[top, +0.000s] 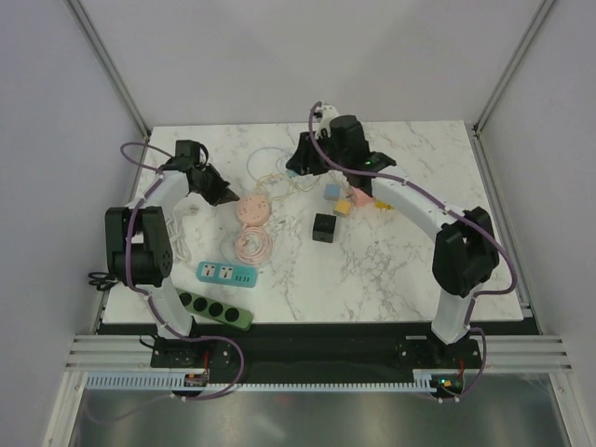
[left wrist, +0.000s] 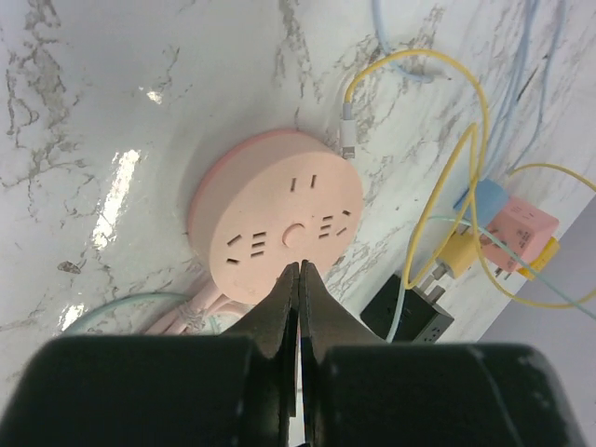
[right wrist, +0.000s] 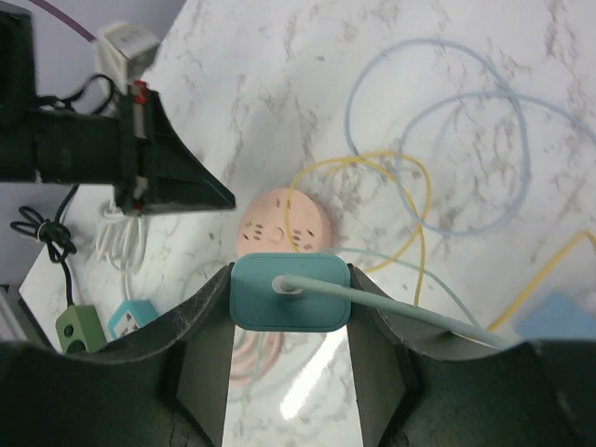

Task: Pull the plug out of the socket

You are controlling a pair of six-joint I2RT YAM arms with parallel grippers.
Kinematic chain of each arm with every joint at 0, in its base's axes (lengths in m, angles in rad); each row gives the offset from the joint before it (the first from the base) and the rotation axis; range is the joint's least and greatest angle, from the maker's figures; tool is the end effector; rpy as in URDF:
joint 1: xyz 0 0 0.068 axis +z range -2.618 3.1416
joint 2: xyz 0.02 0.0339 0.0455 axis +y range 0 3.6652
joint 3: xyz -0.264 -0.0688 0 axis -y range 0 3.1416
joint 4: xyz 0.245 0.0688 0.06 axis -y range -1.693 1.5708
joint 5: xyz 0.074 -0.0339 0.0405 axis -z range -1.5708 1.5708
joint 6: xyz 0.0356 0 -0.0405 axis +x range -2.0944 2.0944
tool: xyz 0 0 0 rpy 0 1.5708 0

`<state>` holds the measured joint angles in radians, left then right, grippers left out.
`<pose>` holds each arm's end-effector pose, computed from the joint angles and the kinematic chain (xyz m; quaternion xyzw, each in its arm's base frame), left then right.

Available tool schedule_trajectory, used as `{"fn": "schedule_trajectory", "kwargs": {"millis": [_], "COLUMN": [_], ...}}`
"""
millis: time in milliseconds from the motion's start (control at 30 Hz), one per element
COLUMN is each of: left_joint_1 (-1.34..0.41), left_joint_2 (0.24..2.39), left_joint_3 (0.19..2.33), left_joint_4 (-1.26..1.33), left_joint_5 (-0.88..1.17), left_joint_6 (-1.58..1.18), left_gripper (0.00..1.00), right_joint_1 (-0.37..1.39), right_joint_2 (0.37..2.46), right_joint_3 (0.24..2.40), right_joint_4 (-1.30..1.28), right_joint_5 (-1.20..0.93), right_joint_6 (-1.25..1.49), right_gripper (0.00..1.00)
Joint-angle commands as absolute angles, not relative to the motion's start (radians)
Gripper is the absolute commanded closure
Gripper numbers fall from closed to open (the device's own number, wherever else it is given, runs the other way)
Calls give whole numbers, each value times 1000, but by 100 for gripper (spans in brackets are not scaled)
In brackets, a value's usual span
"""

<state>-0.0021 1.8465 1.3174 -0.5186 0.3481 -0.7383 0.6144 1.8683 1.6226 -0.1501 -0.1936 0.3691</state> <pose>0.3873 -0.0130 0.2026 -0.3006 0.9038 -0.2481 0.1769 0.3639 0.2651 0.3225 -0.1545 0.8157 0.3314 0.4483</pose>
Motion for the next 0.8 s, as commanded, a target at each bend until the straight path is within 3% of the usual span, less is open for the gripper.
{"fn": "schedule_trajectory", "kwargs": {"millis": [0, 267, 633, 767], "left_joint_1": [-2, -2, -3, -3], "left_joint_2": [1786, 1776, 1766, 1761], "left_joint_3": [1307, 1292, 1279, 1276], "left_joint_4": [-477, -449, -426, -419], "left_joint_5": [357, 396, 416, 419], "left_joint_6": [-698, -699, -698, -695], "left_gripper": [98, 98, 98, 98], "right_joint_1": [533, 390, 350, 337], "right_joint_2": [1798, 1778, 1669, 1658], "right_joint_3": [1511, 1410, 1183, 1118], "right_joint_4": [-175, -417, -483, -448], "right_joint_5": [-506, -617, -244, -204], "right_joint_6": [416, 247, 158, 186], "right_gripper": [100, 100, 100, 87]}}
